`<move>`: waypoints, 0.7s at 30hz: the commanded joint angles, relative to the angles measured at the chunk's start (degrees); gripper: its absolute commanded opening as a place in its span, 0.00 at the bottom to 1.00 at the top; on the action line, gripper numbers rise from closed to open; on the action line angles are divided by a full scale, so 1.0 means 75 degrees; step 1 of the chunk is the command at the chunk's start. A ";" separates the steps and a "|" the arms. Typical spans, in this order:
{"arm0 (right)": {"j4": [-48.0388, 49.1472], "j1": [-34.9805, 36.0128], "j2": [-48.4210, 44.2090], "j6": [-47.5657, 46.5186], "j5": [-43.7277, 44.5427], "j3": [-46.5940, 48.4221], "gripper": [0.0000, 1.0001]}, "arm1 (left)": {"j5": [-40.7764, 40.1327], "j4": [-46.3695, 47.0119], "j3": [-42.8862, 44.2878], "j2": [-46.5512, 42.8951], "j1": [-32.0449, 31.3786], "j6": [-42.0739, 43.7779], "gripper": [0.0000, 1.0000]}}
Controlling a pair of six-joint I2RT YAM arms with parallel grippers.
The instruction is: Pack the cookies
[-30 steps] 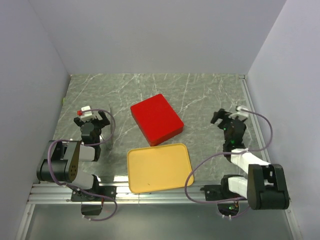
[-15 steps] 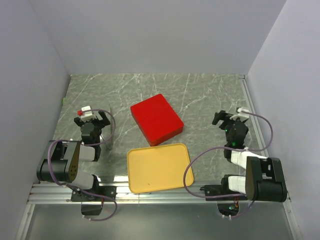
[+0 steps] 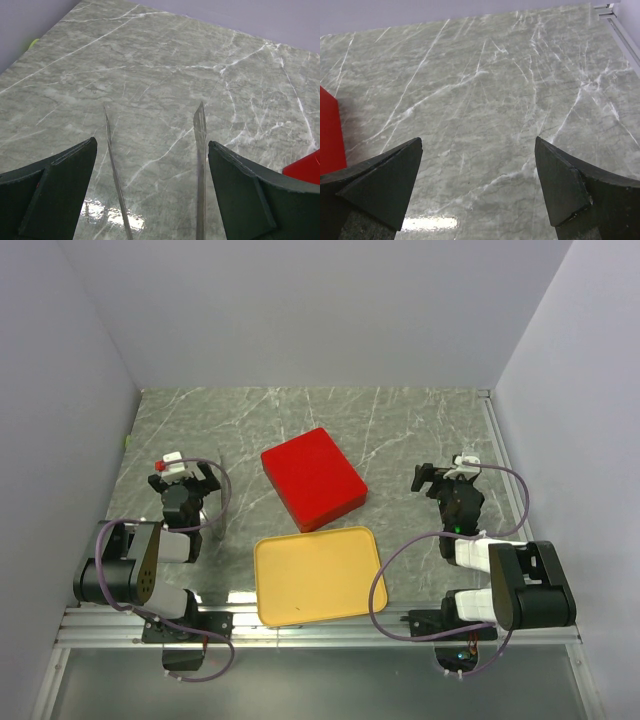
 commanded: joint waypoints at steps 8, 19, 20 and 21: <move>0.0474 -0.0009 -0.0121 -0.0136 0.0170 -0.0010 1.00 | -0.0062 0.0465 0.0075 -0.0036 -0.0035 0.0079 0.99; 0.0463 -0.0020 -0.0121 -0.0136 0.0158 -0.0010 1.00 | -0.0074 0.0407 0.0110 -0.0013 -0.0047 0.0079 0.99; 0.0474 -0.0020 -0.0121 -0.0147 0.0158 0.0001 1.00 | -0.0074 0.0406 0.0122 -0.0013 -0.0047 0.0079 0.99; 0.0463 -0.0020 -0.0121 -0.0136 0.0158 0.0002 1.00 | -0.0074 0.0406 0.0122 -0.0001 -0.0047 0.0079 0.99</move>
